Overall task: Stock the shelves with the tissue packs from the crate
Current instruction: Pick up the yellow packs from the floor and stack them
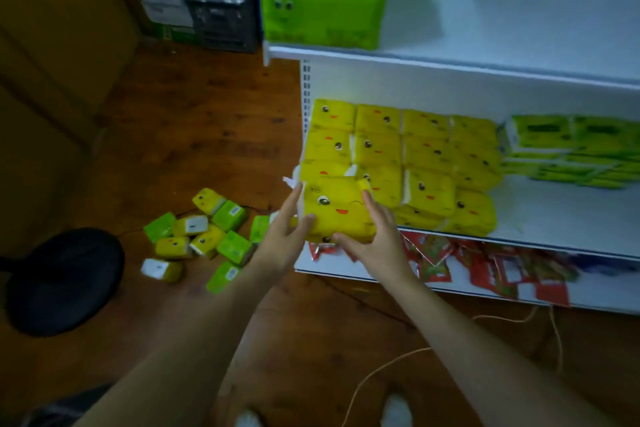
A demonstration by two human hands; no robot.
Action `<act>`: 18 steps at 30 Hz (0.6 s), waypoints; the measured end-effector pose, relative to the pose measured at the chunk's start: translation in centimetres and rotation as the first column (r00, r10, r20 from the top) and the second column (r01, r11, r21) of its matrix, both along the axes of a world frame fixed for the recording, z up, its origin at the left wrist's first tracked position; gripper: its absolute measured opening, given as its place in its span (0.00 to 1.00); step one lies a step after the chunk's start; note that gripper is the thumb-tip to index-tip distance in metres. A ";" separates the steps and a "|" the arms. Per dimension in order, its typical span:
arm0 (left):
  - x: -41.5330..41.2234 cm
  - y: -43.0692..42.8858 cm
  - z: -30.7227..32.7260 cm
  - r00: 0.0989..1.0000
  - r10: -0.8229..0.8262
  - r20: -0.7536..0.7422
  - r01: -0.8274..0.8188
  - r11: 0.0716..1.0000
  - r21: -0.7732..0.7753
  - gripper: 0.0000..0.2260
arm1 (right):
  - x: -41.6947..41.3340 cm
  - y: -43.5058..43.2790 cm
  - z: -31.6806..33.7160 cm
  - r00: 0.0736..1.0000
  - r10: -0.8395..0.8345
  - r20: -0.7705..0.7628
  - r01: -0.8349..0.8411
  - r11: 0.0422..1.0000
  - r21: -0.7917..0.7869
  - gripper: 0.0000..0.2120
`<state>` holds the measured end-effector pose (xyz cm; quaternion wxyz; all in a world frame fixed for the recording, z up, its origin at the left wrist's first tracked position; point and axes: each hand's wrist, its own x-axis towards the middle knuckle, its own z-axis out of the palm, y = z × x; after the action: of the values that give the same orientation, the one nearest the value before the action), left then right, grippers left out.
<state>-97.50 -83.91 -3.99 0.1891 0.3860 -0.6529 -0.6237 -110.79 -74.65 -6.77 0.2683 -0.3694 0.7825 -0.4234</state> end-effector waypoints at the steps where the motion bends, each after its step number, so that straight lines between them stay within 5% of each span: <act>1: -2.1 1.2 -0.2 1.000 -0.021 0.004 0.021 1.000 0.010 0.24 | -2.0 1.6 -0.1 0.999 -0.041 0.004 0.041 0.999 -0.005 0.42; 13: -22.9 12.1 -3.3 0.950 -0.302 0.084 0.290 0.948 0.128 0.27 | -22.2 14.9 -3.1 0.963 -0.266 -0.047 0.267 0.964 0.020 0.41; 18: -26.5 12.6 -5.9 0.889 -0.303 0.343 0.366 0.921 -0.136 0.25 | -26.9 16.0 -5.9 0.958 -0.284 -0.041 0.285 0.957 0.045 0.41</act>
<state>-124.03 -71.35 -9.90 0.0086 0.3413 -0.7899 -0.5094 -137.65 -58.66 -12.63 0.2003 -0.2534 0.8424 -0.4313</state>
